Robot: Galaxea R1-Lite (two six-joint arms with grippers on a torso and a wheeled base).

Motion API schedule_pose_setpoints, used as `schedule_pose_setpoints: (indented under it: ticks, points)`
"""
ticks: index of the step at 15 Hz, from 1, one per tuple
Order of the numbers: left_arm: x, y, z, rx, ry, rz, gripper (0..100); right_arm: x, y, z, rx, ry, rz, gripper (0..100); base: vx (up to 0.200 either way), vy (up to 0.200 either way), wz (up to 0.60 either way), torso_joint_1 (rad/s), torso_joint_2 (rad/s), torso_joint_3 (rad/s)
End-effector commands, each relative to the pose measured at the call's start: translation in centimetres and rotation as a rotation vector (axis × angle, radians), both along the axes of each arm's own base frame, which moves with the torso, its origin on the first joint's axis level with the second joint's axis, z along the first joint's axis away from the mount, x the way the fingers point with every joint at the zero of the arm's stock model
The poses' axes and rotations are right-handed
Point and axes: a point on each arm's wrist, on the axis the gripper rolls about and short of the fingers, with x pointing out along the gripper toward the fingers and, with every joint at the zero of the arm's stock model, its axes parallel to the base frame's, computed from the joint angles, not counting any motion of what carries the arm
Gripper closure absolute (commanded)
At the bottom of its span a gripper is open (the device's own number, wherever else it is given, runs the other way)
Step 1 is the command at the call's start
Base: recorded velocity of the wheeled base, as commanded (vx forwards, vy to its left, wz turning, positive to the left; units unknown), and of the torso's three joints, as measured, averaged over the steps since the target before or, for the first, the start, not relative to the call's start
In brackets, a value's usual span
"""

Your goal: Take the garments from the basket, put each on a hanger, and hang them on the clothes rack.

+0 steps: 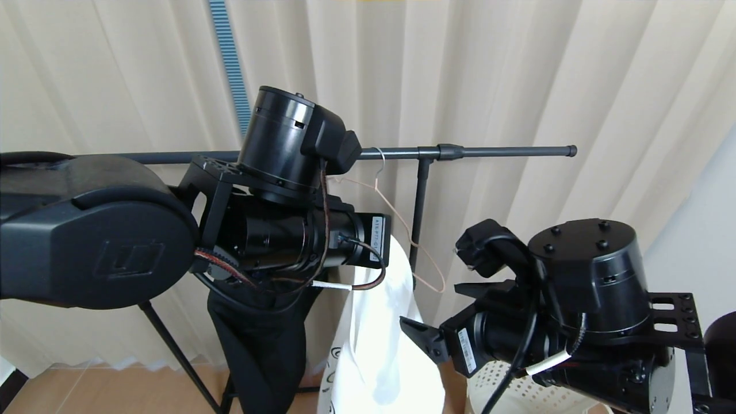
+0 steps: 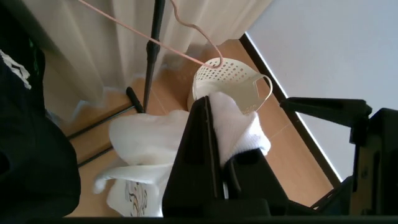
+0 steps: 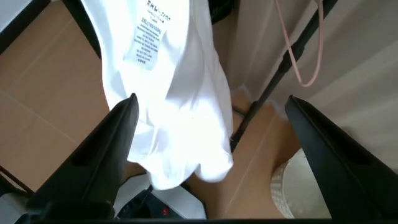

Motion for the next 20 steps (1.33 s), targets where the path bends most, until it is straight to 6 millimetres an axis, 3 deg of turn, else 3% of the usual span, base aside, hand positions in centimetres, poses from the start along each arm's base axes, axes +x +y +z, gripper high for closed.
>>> schedule_pose_setpoints:
  ticks: [1,6,12,13,17,20]
  points:
    - [-0.1,-0.1,0.1,0.000,-0.005,0.000,100,1.0,0.8,-1.3,-0.041,0.016,-0.032,0,0.000,0.000,0.00,0.000,0.00,0.000]
    - [-0.2,-0.2,0.1,0.004,-0.010,-0.009,100,3.7,1.6,-4.2,-0.179,-0.089,-0.281,0,0.000,0.000,0.00,0.000,0.00,0.000]
    - [-0.2,-0.1,0.1,0.010,-0.013,0.002,100,3.9,-0.4,-3.7,-0.259,-0.124,-0.299,0,0.000,0.000,0.00,0.000,0.00,0.000]
    - [-0.3,-0.1,0.1,0.010,-0.013,0.002,100,4.0,-0.4,-3.9,-0.261,-0.120,-0.298,100,0.000,0.000,0.00,0.000,0.00,0.000]
    - [-0.4,0.0,0.0,0.014,-0.009,0.002,100,5.0,0.1,-3.9,-0.206,-0.154,-0.320,100,0.000,0.000,0.00,0.000,0.00,0.000]
    - [-0.3,0.9,-0.5,0.052,0.023,0.020,100,6.1,-2.3,-2.1,-0.195,-0.192,-0.395,100,0.000,0.000,0.00,0.000,0.00,0.000]
